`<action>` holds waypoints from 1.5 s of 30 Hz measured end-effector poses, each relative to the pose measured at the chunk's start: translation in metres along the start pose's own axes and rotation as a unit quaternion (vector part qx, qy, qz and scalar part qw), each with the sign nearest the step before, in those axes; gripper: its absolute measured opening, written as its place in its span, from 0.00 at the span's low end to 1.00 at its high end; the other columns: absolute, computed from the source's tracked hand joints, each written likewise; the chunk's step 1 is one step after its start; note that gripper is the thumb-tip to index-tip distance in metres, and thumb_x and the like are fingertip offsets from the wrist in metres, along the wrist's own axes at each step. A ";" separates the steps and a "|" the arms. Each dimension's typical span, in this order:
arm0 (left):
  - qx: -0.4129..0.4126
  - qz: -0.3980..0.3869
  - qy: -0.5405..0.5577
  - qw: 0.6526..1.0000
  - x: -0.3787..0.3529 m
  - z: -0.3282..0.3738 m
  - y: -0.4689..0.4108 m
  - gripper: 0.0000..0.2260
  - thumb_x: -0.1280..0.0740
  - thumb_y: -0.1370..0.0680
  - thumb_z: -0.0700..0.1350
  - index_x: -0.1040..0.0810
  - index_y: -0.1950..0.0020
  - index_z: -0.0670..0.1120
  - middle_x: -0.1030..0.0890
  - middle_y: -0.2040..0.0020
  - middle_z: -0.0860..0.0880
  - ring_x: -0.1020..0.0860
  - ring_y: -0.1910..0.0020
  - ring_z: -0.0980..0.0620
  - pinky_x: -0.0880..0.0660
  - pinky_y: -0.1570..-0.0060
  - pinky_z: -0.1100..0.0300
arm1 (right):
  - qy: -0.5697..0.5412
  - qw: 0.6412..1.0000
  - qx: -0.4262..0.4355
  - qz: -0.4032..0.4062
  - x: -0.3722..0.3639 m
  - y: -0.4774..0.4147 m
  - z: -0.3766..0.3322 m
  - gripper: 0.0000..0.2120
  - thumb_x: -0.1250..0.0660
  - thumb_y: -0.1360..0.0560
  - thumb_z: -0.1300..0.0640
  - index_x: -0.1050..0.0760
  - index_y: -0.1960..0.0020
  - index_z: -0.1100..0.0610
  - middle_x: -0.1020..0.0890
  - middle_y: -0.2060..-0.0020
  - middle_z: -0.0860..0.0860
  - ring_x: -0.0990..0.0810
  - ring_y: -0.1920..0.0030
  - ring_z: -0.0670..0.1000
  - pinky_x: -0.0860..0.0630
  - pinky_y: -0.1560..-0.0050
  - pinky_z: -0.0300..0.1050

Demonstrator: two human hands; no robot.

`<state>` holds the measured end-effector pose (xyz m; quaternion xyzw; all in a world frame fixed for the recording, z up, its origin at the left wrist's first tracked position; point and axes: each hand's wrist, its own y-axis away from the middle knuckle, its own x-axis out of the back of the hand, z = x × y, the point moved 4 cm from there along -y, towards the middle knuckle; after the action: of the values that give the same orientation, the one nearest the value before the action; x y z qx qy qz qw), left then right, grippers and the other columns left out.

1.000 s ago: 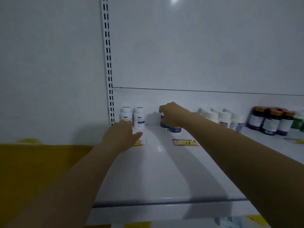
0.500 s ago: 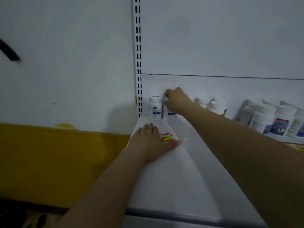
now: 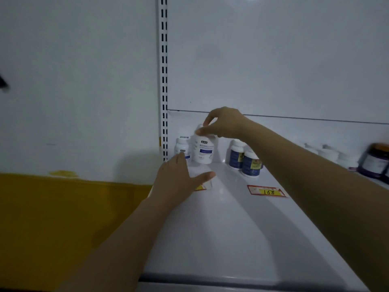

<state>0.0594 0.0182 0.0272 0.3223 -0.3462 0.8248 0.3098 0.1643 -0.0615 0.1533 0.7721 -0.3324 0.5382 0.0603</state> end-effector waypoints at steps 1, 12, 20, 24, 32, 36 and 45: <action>0.003 0.001 0.038 0.999 0.004 0.005 -0.002 0.42 0.39 0.40 0.77 0.32 0.34 0.52 0.23 0.40 0.52 0.25 0.43 0.51 0.27 0.41 0.50 | -0.003 1.000 -0.003 -0.008 0.003 0.002 0.000 0.23 0.28 0.30 0.43 0.22 0.45 0.60 0.18 0.53 0.53 0.21 0.53 0.51 0.24 0.46 0.44; 0.034 -0.058 0.274 0.959 -0.001 0.022 -0.002 0.18 0.25 0.30 0.47 0.23 0.43 0.47 0.19 0.51 0.50 0.21 0.54 0.55 0.26 0.59 0.69 | -0.122 0.992 -0.022 -0.002 -0.009 0.017 0.015 0.22 0.30 0.30 0.41 0.21 0.54 0.62 0.16 0.54 0.58 0.17 0.51 0.55 0.22 0.43 0.50; 0.036 -0.093 0.347 0.933 0.002 0.018 -0.004 0.15 0.27 0.29 0.48 0.22 0.43 0.51 0.17 0.48 0.52 0.20 0.48 0.56 0.25 0.46 0.63 | -0.220 0.975 0.004 -0.015 -0.009 0.012 0.018 0.13 0.31 0.25 0.52 0.21 0.47 0.61 0.17 0.51 0.56 0.18 0.48 0.55 0.21 0.45 0.47; 0.038 -0.105 0.363 0.925 0.000 0.018 -0.005 0.16 0.27 0.28 0.47 0.22 0.41 0.51 0.18 0.46 0.52 0.20 0.46 0.54 0.26 0.39 0.55 | -0.333 0.940 0.026 -0.069 -0.011 0.012 0.024 0.12 0.37 0.22 0.59 0.26 0.39 0.58 0.20 0.44 0.55 0.21 0.44 0.53 0.22 0.44 0.42; 0.057 0.043 0.282 0.957 0.010 0.015 -0.007 0.23 0.23 0.32 0.48 0.30 0.43 0.47 0.23 0.49 0.52 0.23 0.54 0.55 0.30 0.63 0.71 | -0.247 0.967 0.027 -0.049 -0.020 0.012 0.024 0.20 0.33 0.27 0.41 0.23 0.41 0.53 0.19 0.46 0.49 0.20 0.45 0.49 0.22 0.44 0.46; 0.047 0.046 0.229 0.971 0.010 0.017 -0.005 0.24 0.23 0.32 0.49 0.32 0.43 0.46 0.24 0.50 0.51 0.24 0.54 0.55 0.31 0.67 0.71 | -0.220 0.974 0.044 -0.038 -0.023 0.012 0.016 0.20 0.32 0.27 0.43 0.21 0.45 0.59 0.16 0.51 0.52 0.17 0.51 0.50 0.19 0.48 0.44; 0.033 -0.048 0.313 0.948 0.008 0.019 -0.005 0.18 0.27 0.28 0.47 0.26 0.40 0.46 0.21 0.45 0.49 0.22 0.50 0.54 0.30 0.61 0.71 | -0.405 0.912 0.017 -0.068 -0.023 0.016 0.033 0.13 0.37 0.21 0.57 0.25 0.38 0.59 0.19 0.45 0.55 0.19 0.45 0.53 0.21 0.46 0.42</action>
<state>0.0638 0.0091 0.0456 0.0744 -0.1882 0.8794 0.4310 0.1761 -0.0784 0.1152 0.9456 -0.2658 0.1793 -0.0558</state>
